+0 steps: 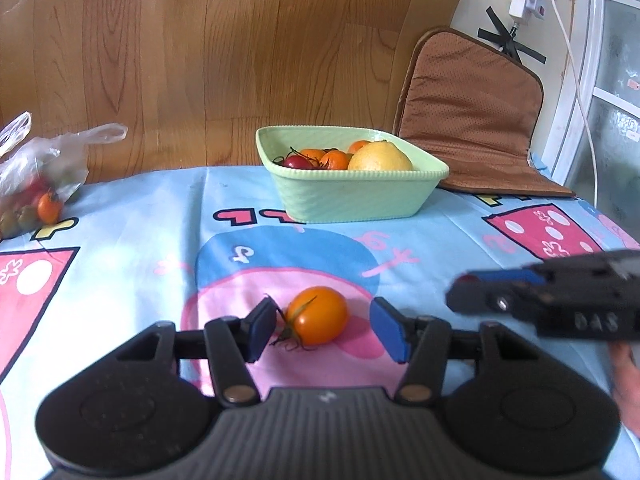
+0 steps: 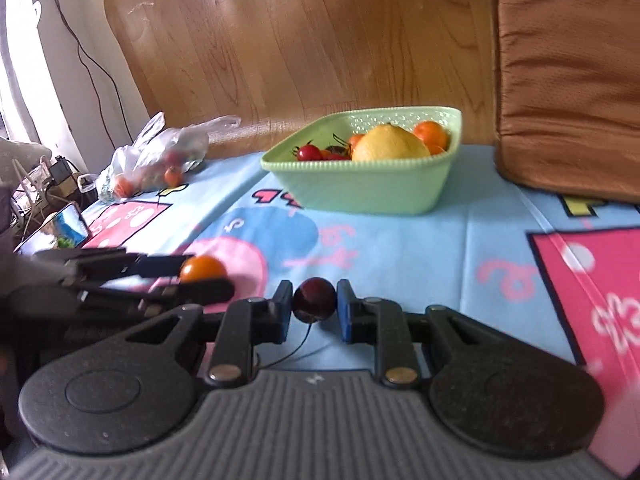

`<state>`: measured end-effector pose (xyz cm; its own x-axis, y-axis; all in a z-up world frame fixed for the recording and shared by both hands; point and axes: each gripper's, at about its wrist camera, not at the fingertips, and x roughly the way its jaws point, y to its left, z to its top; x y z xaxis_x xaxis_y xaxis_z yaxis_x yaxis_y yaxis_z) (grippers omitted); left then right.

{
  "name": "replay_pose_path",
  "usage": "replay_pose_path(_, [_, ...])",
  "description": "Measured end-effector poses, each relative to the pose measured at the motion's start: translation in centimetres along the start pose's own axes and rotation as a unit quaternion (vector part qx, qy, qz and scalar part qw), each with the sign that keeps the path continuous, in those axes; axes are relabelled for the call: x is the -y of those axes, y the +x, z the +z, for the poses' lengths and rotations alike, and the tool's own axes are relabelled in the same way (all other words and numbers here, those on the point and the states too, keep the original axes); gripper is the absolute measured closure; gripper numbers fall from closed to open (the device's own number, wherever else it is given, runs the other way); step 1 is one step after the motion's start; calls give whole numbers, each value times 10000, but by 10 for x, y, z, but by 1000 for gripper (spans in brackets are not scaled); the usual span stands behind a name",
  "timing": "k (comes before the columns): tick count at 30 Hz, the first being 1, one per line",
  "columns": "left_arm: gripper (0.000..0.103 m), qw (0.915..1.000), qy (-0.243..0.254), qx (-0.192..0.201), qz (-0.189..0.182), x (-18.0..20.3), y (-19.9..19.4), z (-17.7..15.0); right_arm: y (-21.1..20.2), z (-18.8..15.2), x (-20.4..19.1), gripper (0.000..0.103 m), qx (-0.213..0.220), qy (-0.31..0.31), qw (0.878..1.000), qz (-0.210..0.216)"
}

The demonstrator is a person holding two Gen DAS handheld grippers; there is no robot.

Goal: Organize fruits
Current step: 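Grasp an orange tomato with the left gripper while the right gripper grasps a dark cherry, then lift the orange tomato with the left gripper while the right gripper holds the cherry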

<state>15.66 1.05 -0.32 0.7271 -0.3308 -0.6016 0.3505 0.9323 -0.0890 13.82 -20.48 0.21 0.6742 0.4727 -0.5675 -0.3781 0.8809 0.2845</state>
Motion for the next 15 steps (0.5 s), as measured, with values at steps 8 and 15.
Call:
replay_pose_path(8, [51,10000,-5,-15,53,-1,1,0,-2,-7,1,76,32,14,10000,20])
replay_pose_path(15, [51,9999,2,-17,101,0,0,0,-4,-9,-2,76,43,-53,10000,24])
